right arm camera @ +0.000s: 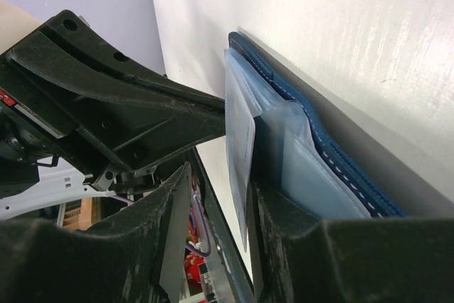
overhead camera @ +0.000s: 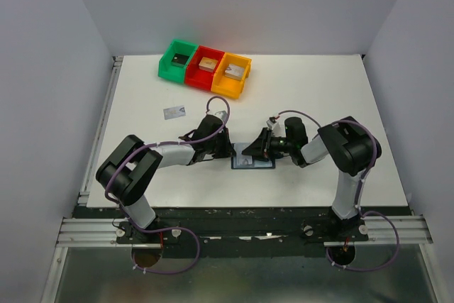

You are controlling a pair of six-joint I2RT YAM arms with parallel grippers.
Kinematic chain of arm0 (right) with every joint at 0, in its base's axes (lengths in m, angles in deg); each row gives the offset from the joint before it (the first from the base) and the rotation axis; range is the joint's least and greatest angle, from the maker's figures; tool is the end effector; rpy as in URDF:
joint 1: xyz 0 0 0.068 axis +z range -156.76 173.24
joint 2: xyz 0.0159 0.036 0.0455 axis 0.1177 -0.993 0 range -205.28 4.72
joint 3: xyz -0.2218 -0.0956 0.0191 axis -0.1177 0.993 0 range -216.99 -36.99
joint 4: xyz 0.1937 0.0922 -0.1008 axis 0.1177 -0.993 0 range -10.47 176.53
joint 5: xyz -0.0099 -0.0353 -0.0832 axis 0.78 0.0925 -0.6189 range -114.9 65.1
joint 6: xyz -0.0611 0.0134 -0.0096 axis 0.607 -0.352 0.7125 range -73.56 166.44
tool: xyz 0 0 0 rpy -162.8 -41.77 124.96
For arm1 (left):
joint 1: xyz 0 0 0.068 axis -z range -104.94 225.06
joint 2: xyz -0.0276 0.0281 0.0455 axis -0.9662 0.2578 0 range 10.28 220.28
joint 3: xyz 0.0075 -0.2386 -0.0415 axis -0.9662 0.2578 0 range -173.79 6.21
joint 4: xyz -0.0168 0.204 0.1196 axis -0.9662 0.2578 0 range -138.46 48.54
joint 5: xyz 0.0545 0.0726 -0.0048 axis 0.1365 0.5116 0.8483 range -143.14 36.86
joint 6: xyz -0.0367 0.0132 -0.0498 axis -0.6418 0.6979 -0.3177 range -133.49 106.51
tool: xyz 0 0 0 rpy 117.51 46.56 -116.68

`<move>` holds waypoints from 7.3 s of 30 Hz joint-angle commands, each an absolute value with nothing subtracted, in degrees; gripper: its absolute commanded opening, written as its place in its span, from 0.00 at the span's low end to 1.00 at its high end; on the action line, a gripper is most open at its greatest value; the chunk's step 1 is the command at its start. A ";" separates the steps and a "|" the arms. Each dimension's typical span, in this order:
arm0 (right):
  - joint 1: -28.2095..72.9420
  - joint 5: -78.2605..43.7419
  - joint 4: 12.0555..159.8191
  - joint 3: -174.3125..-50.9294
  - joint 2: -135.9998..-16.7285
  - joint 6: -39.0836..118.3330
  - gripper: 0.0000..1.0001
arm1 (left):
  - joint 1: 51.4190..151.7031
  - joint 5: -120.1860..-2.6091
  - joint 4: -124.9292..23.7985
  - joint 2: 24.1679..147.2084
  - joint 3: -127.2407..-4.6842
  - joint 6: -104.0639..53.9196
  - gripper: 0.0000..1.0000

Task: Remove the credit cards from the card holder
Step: Remove the credit card from the card holder, then place the credit card at the center of the board, then remove the credit card from the card holder.

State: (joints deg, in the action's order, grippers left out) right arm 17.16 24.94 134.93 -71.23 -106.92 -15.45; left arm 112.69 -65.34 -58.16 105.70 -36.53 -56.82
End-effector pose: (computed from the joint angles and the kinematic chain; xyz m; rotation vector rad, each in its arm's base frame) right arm 0.2629 0.1572 0.0780 0.1545 2.4038 1.7226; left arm 0.2401 -0.1981 0.1244 -0.0083 2.5003 -0.9082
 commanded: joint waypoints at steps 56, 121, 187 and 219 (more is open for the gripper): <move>11.79 21.33 120.37 -66.43 -92.93 -5.33 0.35 | 112.42 -59.73 -50.04 104.94 -34.49 -57.26 0.00; 29.36 34.43 51.20 -102.29 -69.29 42.57 0.00 | 107.58 -108.33 -78.87 63.28 -23.59 -51.90 0.65; 21.54 2.96 72.73 -82.95 -65.24 22.36 0.59 | 62.76 -89.35 -63.14 108.36 -36.15 -58.32 0.14; 21.45 -12.76 67.72 -81.64 -61.47 19.99 0.70 | 62.31 -70.20 -41.17 93.98 -39.85 -54.71 0.67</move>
State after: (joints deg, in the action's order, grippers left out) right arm 21.36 -4.61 68.97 -82.66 -63.86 22.01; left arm 62.09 -77.71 -46.44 100.52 -40.10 -53.63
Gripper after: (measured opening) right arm 0.666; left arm 0.632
